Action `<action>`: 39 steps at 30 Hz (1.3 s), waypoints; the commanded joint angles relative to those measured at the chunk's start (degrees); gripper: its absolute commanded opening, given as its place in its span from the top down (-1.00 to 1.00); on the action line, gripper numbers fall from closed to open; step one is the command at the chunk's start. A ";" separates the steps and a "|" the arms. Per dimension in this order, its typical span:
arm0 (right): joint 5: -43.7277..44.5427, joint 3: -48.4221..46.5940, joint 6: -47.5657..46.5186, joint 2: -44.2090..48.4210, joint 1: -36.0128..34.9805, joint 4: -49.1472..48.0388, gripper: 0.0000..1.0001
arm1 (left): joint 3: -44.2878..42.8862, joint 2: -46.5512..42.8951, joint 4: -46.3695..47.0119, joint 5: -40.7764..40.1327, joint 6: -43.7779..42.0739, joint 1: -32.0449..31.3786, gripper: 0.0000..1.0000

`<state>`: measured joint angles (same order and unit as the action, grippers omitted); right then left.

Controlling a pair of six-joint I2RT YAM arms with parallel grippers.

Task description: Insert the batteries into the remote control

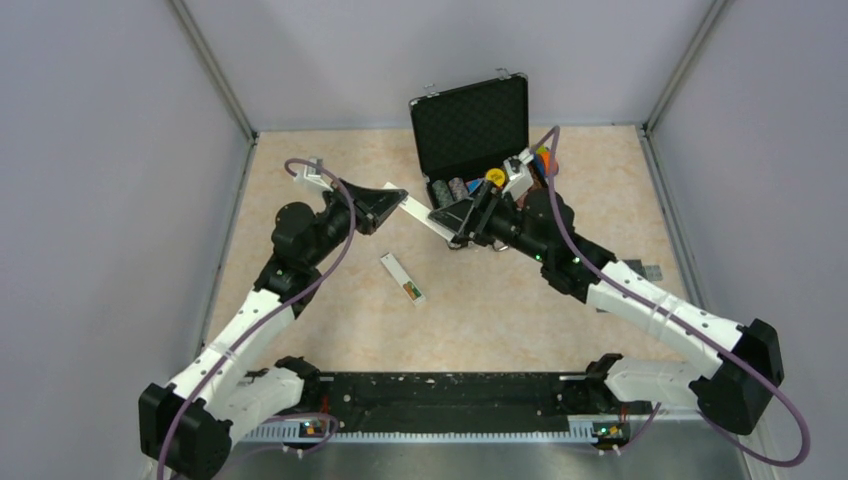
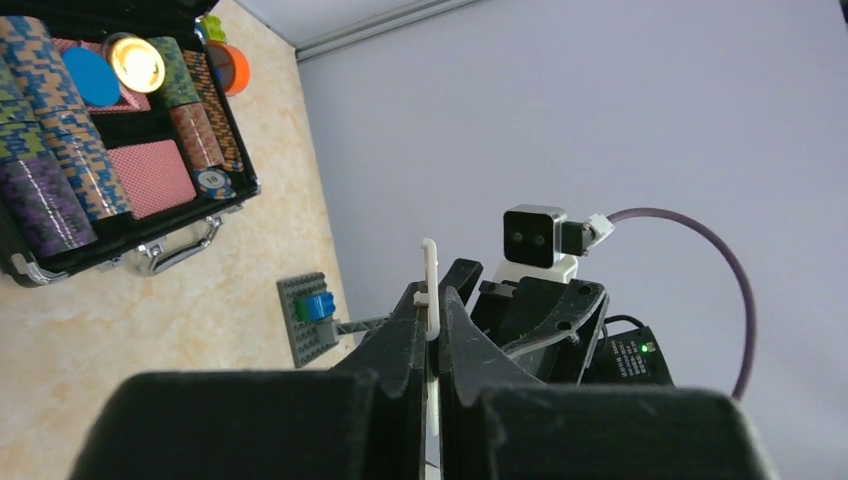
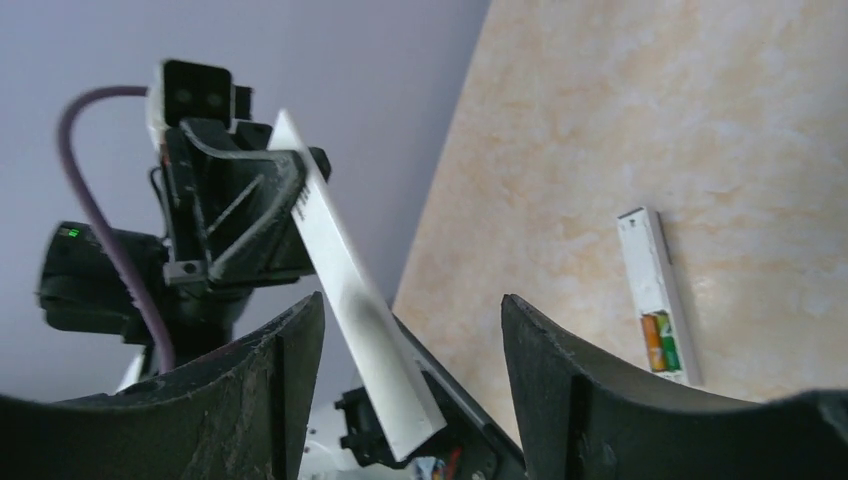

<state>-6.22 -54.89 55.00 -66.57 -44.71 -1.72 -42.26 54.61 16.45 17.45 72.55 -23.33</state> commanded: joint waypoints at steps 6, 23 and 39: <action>-3.67 2.54 13.63 1.89 0.65 -16.46 -0.01 | -1.11 -1.94 7.28 -0.24 6.60 0.04 1.00; -7.80 5.67 21.12 0.14 0.67 -24.17 0.46 | 1.76 -2.23 9.66 -0.48 8.58 0.00 1.00; -3.60 6.09 15.91 3.37 0.96 -9.63 1.00 | 0.43 -7.95 -17.91 -8.86 -4.79 0.38 -0.25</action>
<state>-13.15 -48.73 75.57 -66.70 -44.45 -18.96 -40.14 52.03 16.45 16.34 77.89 -23.31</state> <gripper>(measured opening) 0.017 0.553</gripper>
